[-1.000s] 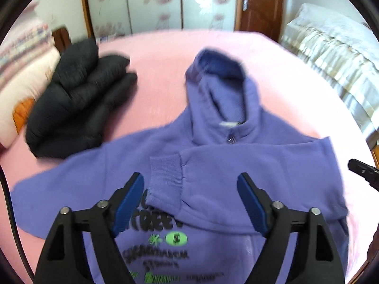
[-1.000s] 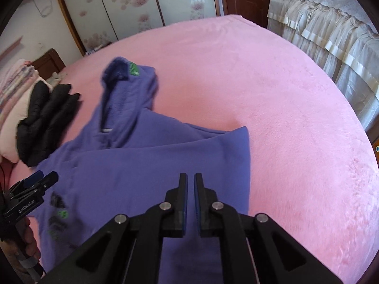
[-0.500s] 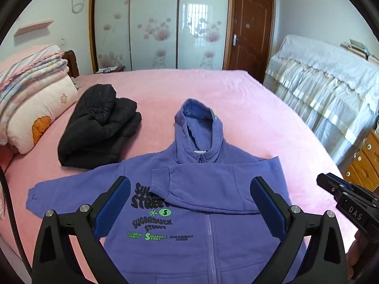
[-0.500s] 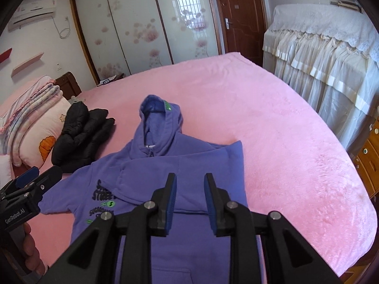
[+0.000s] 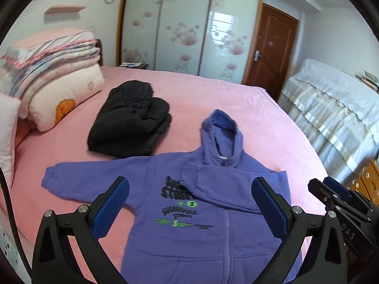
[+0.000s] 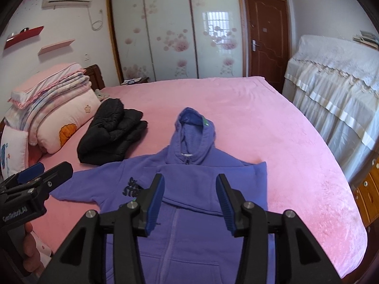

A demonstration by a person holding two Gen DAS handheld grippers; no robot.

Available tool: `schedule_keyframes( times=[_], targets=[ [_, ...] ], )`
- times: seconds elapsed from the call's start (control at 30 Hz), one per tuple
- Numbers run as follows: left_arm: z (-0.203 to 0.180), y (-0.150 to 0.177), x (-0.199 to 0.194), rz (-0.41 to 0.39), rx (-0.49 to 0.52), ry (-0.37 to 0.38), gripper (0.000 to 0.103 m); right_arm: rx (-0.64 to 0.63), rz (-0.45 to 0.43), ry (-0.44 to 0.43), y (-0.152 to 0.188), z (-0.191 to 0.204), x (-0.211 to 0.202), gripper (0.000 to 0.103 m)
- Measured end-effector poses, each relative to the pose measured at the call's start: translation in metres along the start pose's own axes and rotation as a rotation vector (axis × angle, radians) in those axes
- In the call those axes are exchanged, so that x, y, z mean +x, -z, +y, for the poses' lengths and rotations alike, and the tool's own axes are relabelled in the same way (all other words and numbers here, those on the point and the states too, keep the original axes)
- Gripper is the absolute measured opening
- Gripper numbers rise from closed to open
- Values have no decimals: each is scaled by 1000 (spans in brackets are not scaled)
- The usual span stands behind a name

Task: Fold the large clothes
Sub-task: 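Lift both tools away from the hoodie, then grasp the cuff of the other sleeve with the left tool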

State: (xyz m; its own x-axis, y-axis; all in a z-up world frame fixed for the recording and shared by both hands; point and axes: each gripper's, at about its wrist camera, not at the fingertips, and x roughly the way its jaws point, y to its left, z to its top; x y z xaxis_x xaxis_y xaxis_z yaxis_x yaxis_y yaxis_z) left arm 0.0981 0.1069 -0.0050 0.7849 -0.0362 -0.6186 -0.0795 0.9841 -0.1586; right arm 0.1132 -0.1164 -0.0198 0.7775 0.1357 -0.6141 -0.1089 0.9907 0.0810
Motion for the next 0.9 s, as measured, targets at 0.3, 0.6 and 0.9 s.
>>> schedule_keyframes(
  times=[0.3, 0.6, 0.9],
  targets=[
    [112, 9, 18, 1, -204, -122, 102, -97, -24, -83, -11, 73, 20, 47],
    [229, 50, 72, 63, -438, -290, 102, -185, 72, -143, 2, 154, 97, 47],
    [311, 97, 145, 165, -707, -352, 101, -251, 189, -187, 29, 217, 176, 47]
  ],
)
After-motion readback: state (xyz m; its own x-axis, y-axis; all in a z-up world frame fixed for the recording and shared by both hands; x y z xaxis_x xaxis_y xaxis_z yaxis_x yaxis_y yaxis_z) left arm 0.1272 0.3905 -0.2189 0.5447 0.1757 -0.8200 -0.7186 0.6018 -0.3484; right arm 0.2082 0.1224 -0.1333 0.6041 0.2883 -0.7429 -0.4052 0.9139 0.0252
